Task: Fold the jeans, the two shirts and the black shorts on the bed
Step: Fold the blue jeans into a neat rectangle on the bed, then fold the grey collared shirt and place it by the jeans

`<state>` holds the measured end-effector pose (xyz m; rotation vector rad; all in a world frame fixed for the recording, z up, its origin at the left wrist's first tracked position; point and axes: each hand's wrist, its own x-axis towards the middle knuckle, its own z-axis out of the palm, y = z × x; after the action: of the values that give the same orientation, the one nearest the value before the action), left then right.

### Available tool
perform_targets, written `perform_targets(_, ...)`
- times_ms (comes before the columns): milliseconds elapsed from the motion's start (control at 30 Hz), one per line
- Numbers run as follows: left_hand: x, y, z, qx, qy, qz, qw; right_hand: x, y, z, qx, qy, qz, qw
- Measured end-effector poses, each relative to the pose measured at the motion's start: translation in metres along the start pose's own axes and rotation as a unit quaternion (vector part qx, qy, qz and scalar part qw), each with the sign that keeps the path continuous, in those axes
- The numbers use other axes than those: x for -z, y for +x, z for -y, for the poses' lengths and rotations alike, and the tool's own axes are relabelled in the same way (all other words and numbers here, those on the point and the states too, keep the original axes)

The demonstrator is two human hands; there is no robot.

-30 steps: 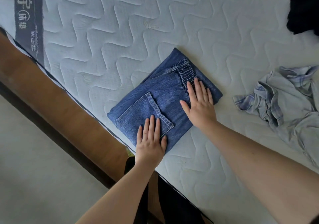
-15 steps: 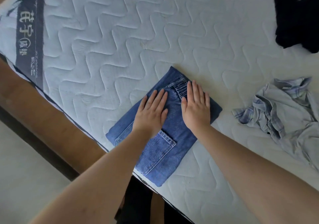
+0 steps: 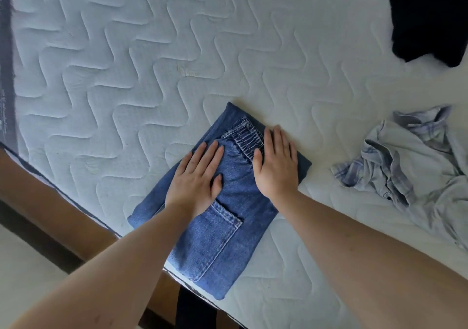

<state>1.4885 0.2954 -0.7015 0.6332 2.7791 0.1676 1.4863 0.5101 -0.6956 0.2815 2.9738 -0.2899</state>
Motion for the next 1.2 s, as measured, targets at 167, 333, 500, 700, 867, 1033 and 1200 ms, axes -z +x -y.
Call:
perform_targets(167, 0.016, 0.001, -0.012, 0.030, -0.012, 0.029, 0.999, 0.012, 0.001, 0.007, -0.018, -0.011, 0.054, 0.998)
perform_targets(333, 0.059, -0.007, -0.024, 0.034, -0.044, 0.131, 0.990, 0.061, -0.009, -0.007, 0.009, -0.004, 0.143, 0.990)
perform_targets(500, 0.127, -0.032, -0.047, 0.019, -0.088, 0.087, 0.992, 0.150, -0.084, -0.049, 0.014, 0.063, 0.125, 0.990)
perform_targets(700, 0.232, -0.060, -0.109, -0.151, -0.064, 0.034, 0.986, 0.244, -0.173, -0.084, -0.072, -0.004, 0.031, 0.997)
perform_targets(867, 0.292, -0.092, -0.163, -0.250, -0.046, -0.089, 0.963, 0.305, -0.239, -0.091, -0.110, -0.050, -0.037, 0.992)
perform_targets(1033, 0.308, -0.119, -0.207, -0.333, -0.034, -0.087, 0.938, 0.351, -0.305, -0.084, -0.149, -0.054, -0.098, 0.982)
perform_targets(1200, 0.305, -0.136, -0.234, -0.387, 0.010, -0.025, 0.922, 0.369, -0.364, -0.087, -0.223, -0.048, -0.109, 0.968)
